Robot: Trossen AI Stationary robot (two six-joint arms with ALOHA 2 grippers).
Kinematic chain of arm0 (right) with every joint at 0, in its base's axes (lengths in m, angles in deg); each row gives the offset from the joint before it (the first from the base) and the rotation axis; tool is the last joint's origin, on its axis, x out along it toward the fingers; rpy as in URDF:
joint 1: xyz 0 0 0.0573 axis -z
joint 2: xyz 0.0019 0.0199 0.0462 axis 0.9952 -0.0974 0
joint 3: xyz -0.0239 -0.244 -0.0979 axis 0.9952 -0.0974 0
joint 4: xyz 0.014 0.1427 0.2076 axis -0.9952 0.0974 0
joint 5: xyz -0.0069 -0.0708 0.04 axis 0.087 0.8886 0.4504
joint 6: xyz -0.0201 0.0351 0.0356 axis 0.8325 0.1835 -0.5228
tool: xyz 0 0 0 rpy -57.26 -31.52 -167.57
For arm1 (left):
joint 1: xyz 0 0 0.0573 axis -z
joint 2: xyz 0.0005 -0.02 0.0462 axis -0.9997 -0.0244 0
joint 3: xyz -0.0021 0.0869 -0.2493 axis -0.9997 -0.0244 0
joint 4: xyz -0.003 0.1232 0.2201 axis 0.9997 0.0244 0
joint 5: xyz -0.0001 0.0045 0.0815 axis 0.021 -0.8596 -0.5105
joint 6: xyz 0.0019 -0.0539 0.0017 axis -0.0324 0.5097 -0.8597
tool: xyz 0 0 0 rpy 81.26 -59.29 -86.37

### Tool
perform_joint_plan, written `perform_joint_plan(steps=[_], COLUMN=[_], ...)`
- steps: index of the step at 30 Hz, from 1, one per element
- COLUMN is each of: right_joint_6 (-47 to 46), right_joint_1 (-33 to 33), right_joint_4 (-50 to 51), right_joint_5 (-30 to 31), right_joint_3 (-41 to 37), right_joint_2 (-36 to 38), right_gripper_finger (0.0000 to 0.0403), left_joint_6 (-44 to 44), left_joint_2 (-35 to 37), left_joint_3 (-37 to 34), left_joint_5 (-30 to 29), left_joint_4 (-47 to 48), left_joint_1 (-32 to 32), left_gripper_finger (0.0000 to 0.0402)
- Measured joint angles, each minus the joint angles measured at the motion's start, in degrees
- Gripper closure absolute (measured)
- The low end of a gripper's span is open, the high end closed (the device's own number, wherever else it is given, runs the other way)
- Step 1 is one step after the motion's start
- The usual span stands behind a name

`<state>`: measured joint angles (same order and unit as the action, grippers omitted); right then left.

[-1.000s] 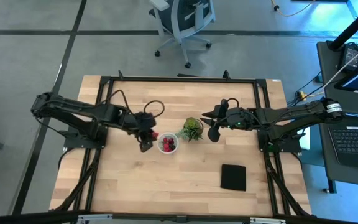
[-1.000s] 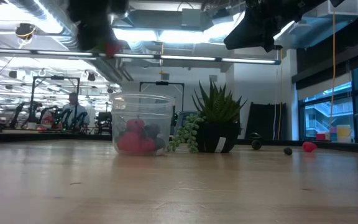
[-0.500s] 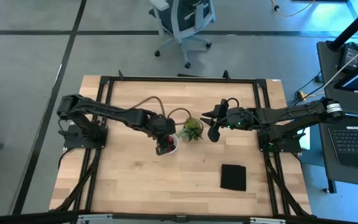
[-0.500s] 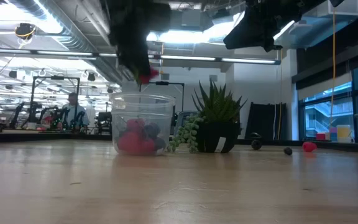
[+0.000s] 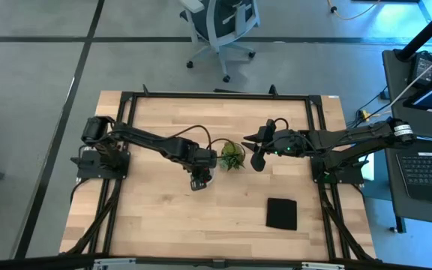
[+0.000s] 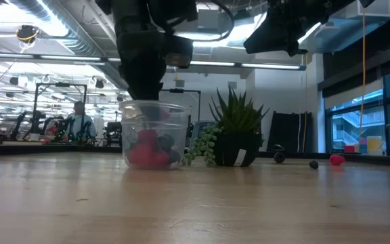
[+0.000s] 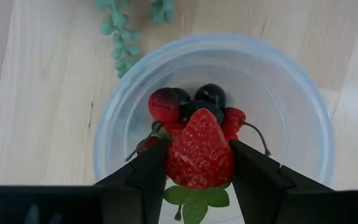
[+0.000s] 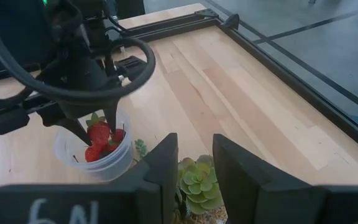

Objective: Pick and placing Produce into tupperware
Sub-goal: Put the strawberry into the transparent container, then put the blueberry into the transparent container

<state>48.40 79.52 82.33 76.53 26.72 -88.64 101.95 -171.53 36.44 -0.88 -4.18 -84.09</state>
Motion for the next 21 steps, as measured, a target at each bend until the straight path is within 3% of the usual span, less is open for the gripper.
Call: perform_joint_plan(steps=[13,21], right_joint_6=[0.07,0.04], right_joint_1=[0.0,0.0], right_joint_4=[-0.01,-0.01], right_joint_5=[0.0,0.0], right_joint_3=[0.0,0.0], right_joint_2=[0.0,0.0], right_gripper_finger=[0.0299,0.0299], left_joint_6=[-2.7,-2.79], left_joint_2=[0.25,0.25], left_joint_3=[0.02,0.02], left_joint_5=[0.0,0.03], left_joint_4=[-0.11,-0.11], left_joint_1=[-0.11,-0.36], left_gripper_finger=[0.0243,0.019])
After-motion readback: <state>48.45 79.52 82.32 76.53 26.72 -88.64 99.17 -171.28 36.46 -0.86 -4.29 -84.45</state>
